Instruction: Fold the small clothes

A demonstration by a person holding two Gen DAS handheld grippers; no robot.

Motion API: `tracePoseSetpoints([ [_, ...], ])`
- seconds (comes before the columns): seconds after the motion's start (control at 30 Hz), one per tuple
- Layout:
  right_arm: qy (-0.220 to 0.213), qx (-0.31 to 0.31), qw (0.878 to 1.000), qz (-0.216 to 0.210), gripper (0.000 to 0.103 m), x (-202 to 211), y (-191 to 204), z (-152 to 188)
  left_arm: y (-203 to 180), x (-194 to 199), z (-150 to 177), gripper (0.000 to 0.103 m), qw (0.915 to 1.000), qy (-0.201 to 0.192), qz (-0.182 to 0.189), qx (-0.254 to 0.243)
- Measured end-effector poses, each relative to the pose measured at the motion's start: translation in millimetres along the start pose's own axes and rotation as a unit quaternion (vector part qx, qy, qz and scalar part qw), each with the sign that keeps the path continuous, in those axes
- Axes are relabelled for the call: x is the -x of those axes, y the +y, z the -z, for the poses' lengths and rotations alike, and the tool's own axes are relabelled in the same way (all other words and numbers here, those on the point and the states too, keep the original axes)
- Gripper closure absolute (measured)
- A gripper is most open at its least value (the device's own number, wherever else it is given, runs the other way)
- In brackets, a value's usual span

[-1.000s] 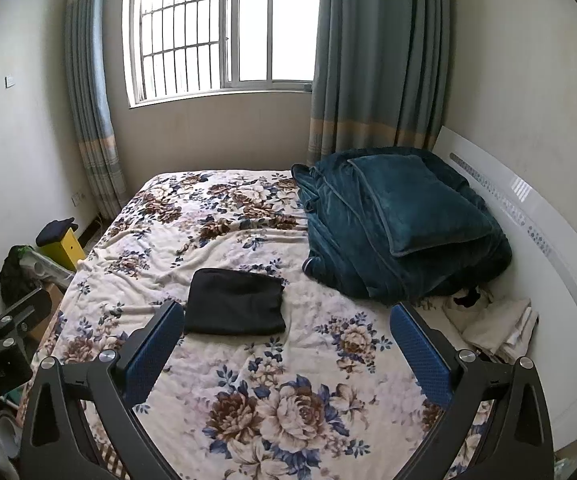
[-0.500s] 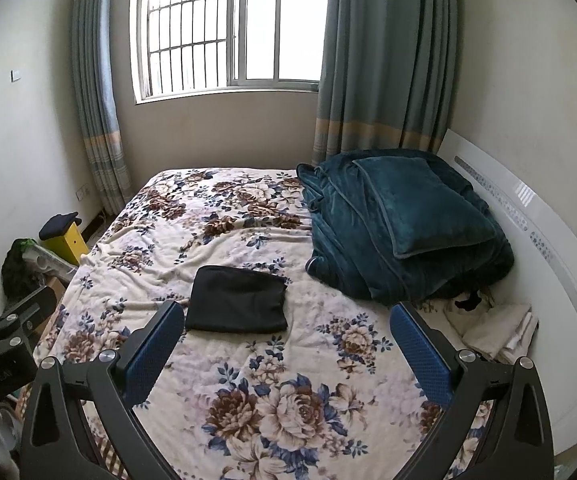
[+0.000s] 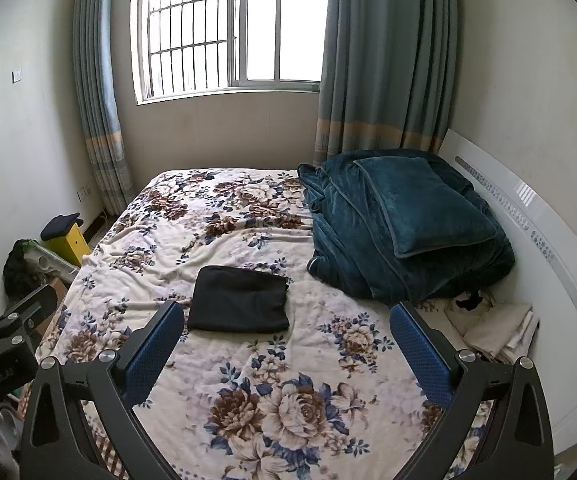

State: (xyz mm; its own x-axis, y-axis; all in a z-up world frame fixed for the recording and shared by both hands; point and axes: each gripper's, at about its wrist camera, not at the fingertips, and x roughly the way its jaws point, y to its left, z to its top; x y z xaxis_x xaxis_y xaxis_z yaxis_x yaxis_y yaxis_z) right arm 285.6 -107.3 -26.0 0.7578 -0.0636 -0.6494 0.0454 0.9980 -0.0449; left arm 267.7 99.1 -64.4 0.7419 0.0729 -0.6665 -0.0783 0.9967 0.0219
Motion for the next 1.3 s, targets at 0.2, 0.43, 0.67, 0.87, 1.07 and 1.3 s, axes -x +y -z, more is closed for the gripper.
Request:
tracePoseSetpoints([
  [0.2,0.002,0.0,1.0,-0.001,0.0,0.5,4.1,1.6,0.2,1.2,1.1,0.0,1.0,0.001,-0.001,0.001],
  [0.43,0.003,0.0,1.0,-0.002,0.0,1.9,9.9,6.7,-0.1,1.9,1.3,0.0,1.0,0.0,-0.004,0.001],
  [0.67,0.002,0.001,1.0,-0.002,0.0,1.5,9.8,6.5,-1.0,4.3,3.9,0.0,1.0,0.001,-0.006,0.004],
  [0.87,0.002,0.0,1.0,-0.003,0.0,1.5,10.0,6.7,-1.7,5.6,4.4,0.0,1.0,0.0,-0.008,0.003],
  [1.07,0.002,0.0,1.0,-0.003,0.0,0.9,10.2,6.3,-1.8,6.9,5.9,0.0,0.9999,-0.001,-0.011,0.004],
  [1.3,0.002,0.0,1.0,-0.004,0.0,0.7,10.4,8.6,-0.6,8.3,6.2,0.0,0.9999,-0.003,-0.014,0.005],
])
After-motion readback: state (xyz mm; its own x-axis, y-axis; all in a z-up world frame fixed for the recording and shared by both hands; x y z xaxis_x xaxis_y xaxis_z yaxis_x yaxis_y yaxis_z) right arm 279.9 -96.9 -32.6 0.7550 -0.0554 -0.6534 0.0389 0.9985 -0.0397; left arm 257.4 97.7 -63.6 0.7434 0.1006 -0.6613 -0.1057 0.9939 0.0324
